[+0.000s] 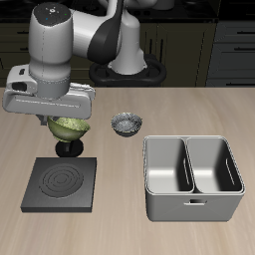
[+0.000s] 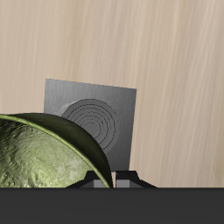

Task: Place the green bowl on the flat stove

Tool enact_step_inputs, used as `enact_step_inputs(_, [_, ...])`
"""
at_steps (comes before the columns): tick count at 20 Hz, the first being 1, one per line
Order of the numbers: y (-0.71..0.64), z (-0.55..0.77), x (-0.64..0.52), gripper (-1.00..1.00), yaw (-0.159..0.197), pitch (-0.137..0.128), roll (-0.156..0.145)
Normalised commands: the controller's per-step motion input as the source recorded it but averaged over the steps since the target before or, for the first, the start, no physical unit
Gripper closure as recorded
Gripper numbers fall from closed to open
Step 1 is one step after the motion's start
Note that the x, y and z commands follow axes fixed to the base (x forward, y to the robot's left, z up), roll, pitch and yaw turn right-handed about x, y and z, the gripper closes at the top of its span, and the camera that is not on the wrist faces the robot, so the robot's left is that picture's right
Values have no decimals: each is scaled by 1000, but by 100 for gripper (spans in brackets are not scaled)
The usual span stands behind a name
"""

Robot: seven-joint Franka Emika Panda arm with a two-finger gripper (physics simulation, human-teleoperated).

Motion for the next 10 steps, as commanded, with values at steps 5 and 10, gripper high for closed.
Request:
enact_step_inputs(5, [34,-20,106,100,-5,-16,50])
enact_step_inputs(10, [13,-62,46,100,8,4,57])
